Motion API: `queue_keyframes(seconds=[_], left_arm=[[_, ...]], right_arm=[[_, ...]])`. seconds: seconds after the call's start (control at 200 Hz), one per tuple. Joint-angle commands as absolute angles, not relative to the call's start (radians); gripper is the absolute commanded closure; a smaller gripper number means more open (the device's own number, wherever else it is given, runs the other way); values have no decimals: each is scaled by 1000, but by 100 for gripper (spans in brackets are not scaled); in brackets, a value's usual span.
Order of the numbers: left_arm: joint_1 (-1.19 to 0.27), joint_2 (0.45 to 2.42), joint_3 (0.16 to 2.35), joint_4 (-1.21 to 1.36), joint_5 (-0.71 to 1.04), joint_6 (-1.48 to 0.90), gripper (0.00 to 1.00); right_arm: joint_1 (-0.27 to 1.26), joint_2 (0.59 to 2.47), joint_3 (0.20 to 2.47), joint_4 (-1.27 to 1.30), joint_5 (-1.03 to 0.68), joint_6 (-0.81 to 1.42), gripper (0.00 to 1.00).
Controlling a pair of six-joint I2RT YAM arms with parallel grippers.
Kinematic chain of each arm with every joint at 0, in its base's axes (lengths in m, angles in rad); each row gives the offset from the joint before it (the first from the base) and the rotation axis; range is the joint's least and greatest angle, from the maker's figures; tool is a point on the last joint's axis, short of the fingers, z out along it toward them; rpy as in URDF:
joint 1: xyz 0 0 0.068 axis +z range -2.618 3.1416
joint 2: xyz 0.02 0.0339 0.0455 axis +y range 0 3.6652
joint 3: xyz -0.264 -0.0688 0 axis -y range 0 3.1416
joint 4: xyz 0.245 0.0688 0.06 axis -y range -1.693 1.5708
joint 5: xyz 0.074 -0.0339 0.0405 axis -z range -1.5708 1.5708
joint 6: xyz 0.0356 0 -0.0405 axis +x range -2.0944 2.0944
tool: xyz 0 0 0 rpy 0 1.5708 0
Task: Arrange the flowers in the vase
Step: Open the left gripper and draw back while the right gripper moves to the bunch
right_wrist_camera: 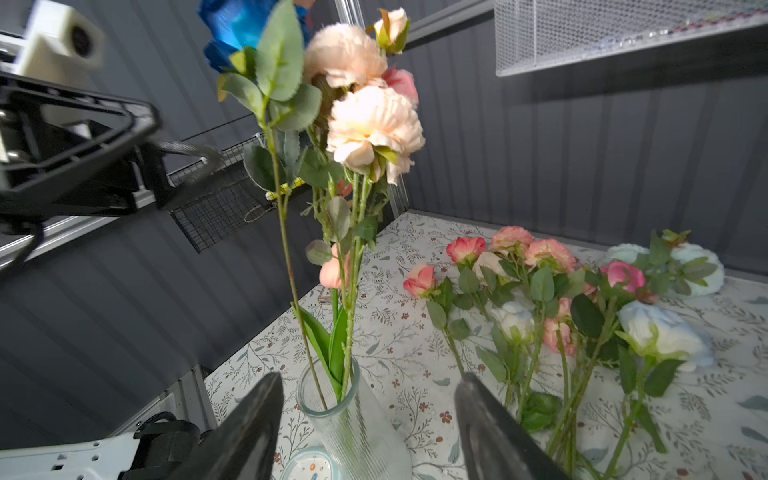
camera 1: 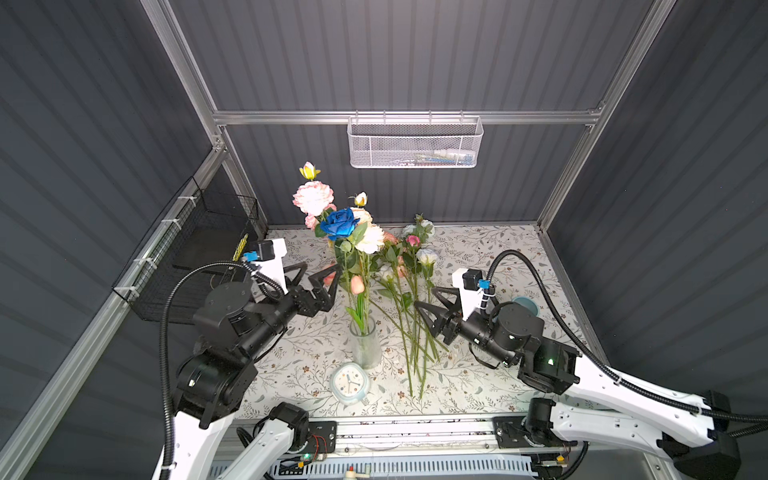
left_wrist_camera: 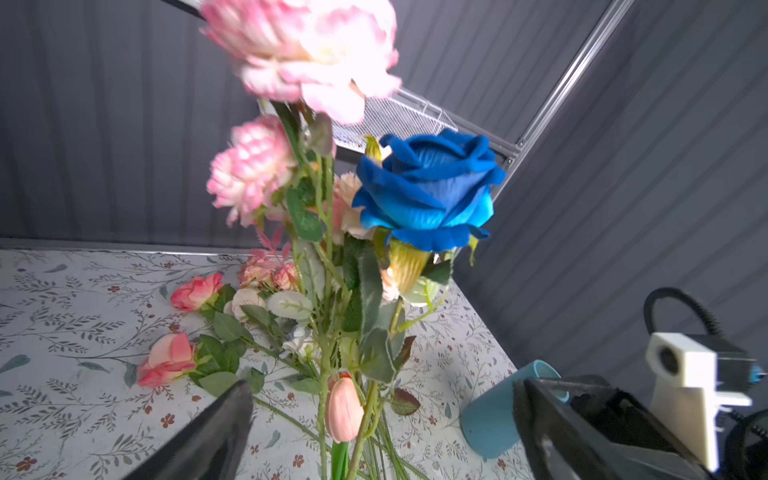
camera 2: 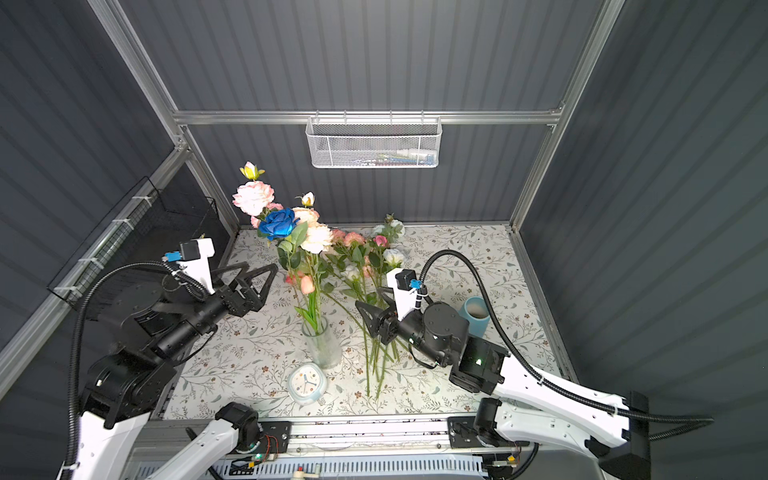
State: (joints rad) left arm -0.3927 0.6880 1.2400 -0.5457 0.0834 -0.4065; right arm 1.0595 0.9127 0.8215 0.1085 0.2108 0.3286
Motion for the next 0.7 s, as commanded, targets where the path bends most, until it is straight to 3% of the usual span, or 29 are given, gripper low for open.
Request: queue_keyframes(seconds=[0.0,0.325,0.695], left_arm=[[-391,625,1255,-513,-24,-433,0],[-391,465,1108,-558,-105,-467,0],[-391,344,979,-670,-124,-526,0]], right_arm=[[994,941,790,46,166,421,32],[815,1319,889,-155,41,561,43],[787,1793,1145,-181,2,503,55]])
